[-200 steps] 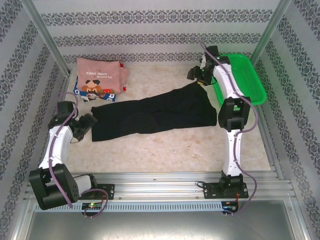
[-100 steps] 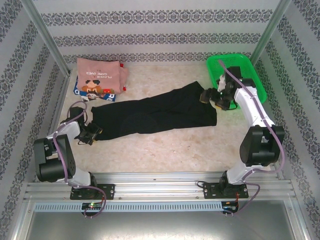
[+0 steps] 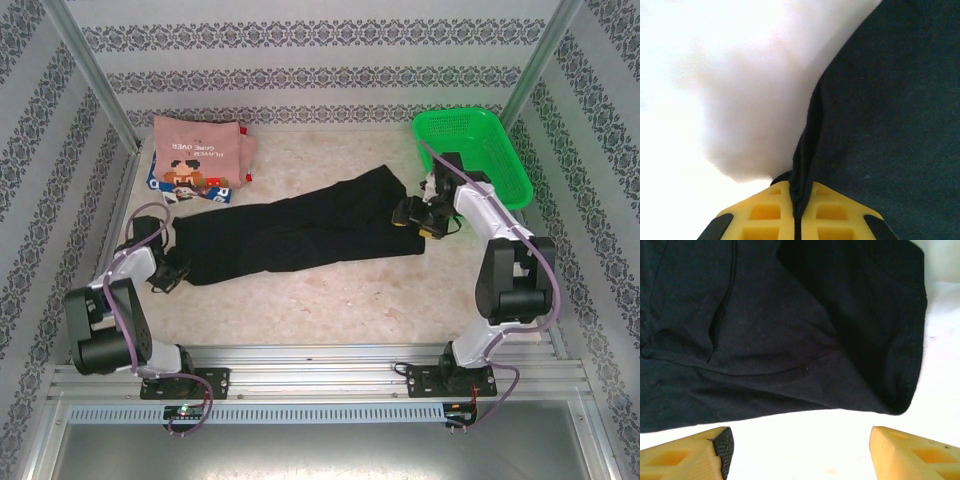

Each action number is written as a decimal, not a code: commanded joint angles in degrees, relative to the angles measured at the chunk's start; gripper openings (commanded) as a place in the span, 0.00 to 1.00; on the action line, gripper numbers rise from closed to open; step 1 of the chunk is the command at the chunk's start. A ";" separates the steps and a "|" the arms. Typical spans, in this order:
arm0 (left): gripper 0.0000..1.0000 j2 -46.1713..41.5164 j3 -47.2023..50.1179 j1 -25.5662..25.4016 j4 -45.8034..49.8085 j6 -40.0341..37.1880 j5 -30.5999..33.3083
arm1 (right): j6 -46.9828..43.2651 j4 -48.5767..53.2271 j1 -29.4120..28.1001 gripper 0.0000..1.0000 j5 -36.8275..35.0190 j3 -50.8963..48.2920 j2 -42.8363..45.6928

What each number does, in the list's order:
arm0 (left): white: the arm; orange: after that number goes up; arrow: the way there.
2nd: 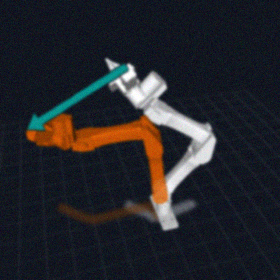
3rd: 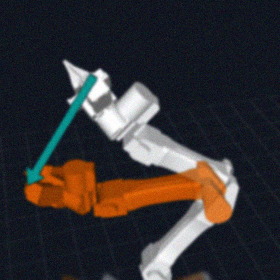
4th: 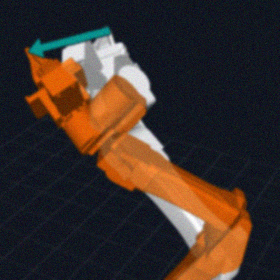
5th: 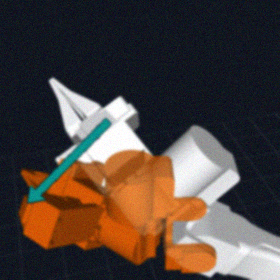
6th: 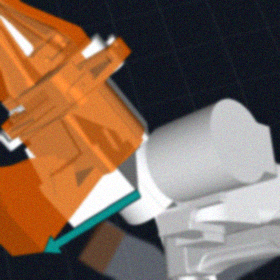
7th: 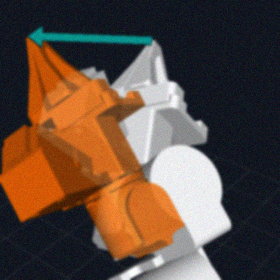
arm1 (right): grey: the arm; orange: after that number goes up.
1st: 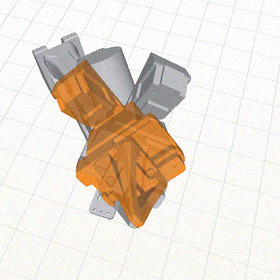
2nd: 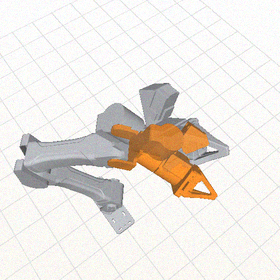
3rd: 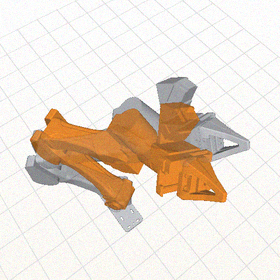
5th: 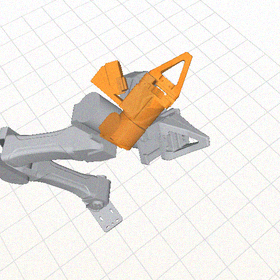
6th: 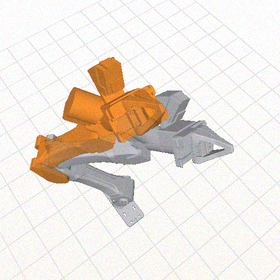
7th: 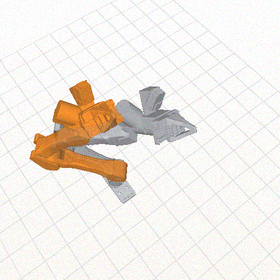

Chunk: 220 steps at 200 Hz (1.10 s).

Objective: Fold and stack the t-shirts

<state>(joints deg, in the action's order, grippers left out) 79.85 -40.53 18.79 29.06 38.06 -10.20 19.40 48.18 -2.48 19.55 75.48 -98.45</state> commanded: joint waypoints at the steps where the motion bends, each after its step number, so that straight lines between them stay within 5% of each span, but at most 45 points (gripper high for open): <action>1: 0.06 -3.45 1.42 2.57 7.28 -4.51 3.76 | 3.23 -1.86 -3.41 0.72 2.95 2.57 -2.18; 29: 0.09 -3.56 3.19 4.59 7.34 -4.76 3.87 | 4.88 -3.24 -9.46 0.70 4.35 6.08 -6.08; 68: 0.42 -6.88 -0.01 4.86 10.14 -4.75 3.71 | -4.55 3.03 -16.85 0.66 -1.32 15.83 -13.43; 103: 0.56 -13.14 -5.94 0.41 11.40 -3.54 1.03 | -7.35 8.49 -18.61 0.62 -5.79 22.22 -20.11; 184: 0.64 -16.29 -19.17 -18.42 9.41 -11.14 6.50 | -5.60 9.20 -20.53 0.58 -5.36 26.66 -26.30; 220: 0.64 -16.34 -21.05 -21.07 8.72 -13.10 8.13 | -5.86 11.64 -21.60 0.54 -6.37 29.83 -28.56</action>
<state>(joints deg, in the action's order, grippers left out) 64.38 -60.03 -1.37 38.15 28.45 -4.95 14.35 56.42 -23.07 14.79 102.76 -125.34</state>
